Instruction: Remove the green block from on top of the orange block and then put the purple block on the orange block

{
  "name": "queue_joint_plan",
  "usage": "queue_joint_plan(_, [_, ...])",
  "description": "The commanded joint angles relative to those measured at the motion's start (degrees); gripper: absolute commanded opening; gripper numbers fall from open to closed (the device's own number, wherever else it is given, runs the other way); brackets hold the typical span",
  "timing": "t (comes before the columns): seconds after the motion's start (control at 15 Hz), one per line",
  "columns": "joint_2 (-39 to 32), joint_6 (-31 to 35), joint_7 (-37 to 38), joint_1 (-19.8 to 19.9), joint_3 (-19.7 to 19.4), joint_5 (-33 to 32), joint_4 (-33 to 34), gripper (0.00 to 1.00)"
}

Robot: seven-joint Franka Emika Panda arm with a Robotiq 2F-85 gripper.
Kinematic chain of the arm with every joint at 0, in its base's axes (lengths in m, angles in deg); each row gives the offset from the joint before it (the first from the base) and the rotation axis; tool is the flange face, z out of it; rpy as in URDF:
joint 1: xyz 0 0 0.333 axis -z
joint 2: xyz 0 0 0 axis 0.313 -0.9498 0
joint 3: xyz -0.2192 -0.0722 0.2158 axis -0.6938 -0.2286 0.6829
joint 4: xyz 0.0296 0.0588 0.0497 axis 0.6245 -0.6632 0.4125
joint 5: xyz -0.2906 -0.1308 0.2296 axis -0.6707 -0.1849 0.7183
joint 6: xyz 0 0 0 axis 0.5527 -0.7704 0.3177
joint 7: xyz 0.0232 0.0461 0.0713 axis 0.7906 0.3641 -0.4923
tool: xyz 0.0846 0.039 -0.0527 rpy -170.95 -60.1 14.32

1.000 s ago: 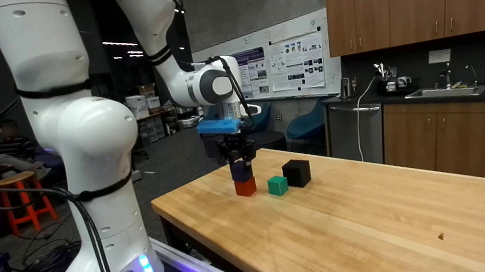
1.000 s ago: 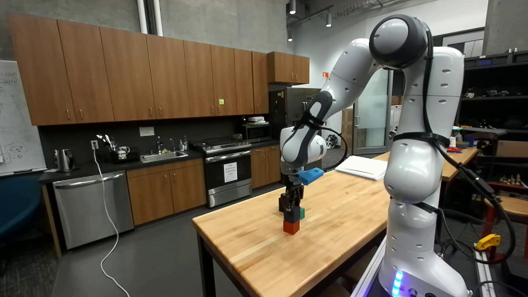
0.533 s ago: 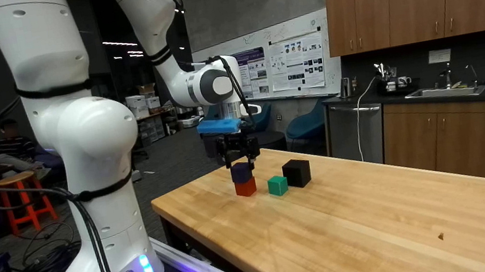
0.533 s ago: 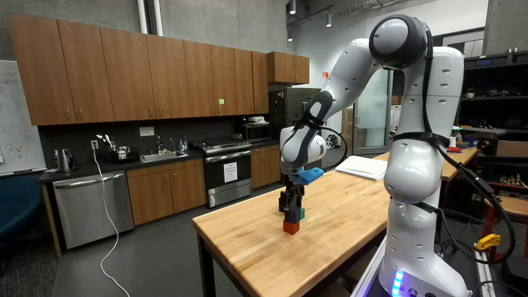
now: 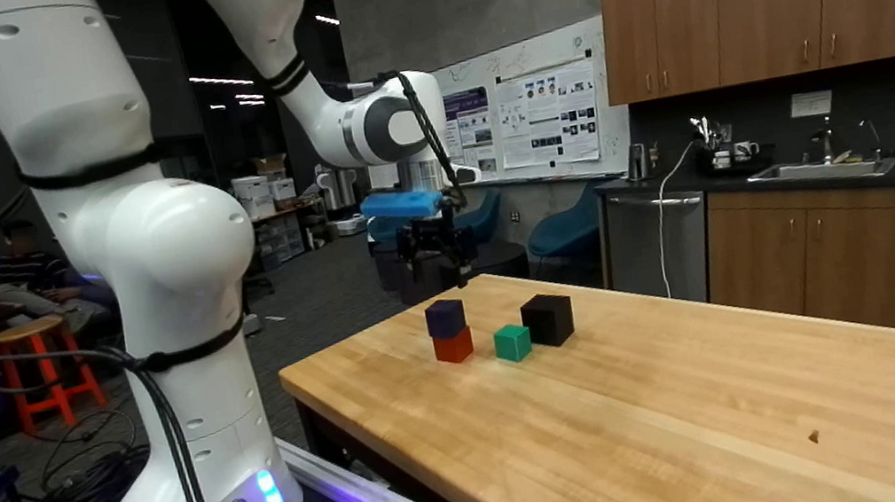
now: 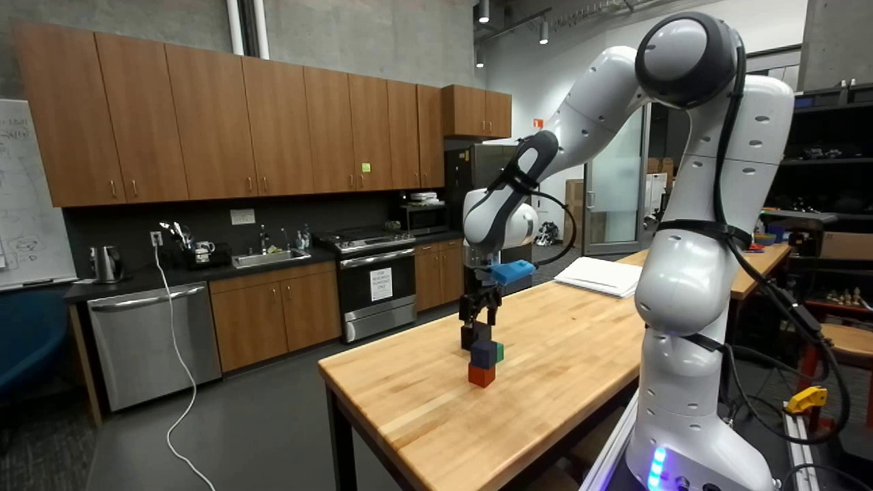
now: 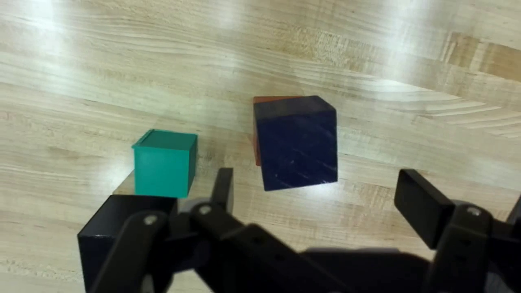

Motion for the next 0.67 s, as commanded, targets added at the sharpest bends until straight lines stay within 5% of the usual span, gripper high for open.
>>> queue_joint_plan(0.0, [6.41,-8.9,-2.87,-0.73,-1.68,3.35,0.48,1.0])
queue_joint_plan(0.6, [21.21,-28.96,-4.04,0.56,-4.1,1.88,0.8,1.0])
